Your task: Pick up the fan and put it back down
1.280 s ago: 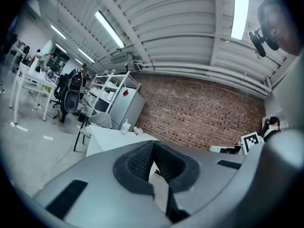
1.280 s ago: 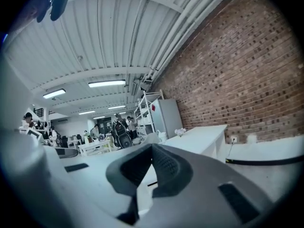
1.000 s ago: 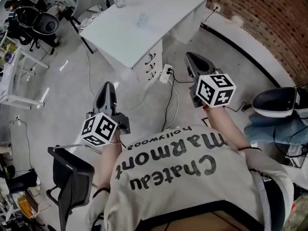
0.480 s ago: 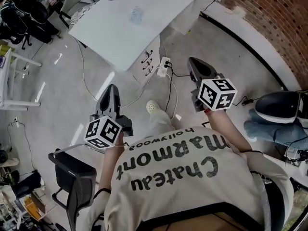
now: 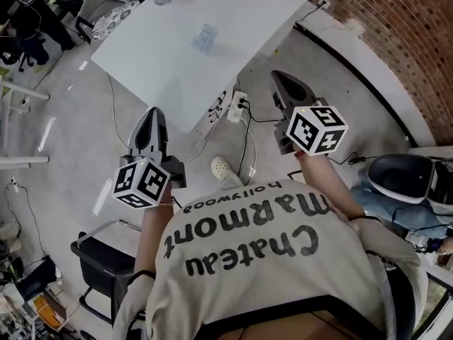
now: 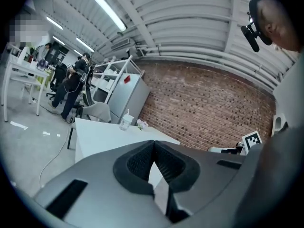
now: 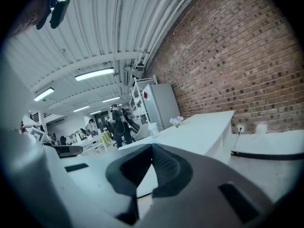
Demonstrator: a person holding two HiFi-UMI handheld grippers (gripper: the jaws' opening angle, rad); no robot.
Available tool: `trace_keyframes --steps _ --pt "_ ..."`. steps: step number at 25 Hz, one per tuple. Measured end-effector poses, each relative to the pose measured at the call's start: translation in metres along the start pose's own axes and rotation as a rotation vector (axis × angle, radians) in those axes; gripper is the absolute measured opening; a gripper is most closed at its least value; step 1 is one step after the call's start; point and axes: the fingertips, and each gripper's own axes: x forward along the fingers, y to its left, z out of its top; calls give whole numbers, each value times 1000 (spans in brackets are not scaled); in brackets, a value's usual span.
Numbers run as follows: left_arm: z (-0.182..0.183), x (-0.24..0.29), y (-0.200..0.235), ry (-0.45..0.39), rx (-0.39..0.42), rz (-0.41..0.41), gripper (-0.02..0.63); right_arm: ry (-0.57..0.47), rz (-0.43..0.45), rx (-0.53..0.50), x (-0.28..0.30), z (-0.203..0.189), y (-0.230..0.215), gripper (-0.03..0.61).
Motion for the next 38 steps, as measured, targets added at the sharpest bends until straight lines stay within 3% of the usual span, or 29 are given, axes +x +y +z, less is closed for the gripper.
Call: trace_keyframes --steps 5,11,23,29,32,38 --pt "24 40 29 1 6 -12 2 -21 -8 36 51 20 -7 3" --pt "34 68 70 -13 3 -7 2 -12 -3 91 105 12 -6 3" --pt "24 62 121 -11 -69 51 2 103 -16 61 158 -25 5 11" --pt "13 53 131 -25 -113 100 2 141 -6 48 172 -31 7 61" --pt "14 51 134 -44 -123 122 2 160 5 45 181 -35 7 123" --pt "16 42 141 -59 -134 194 2 204 13 101 212 -49 16 186"
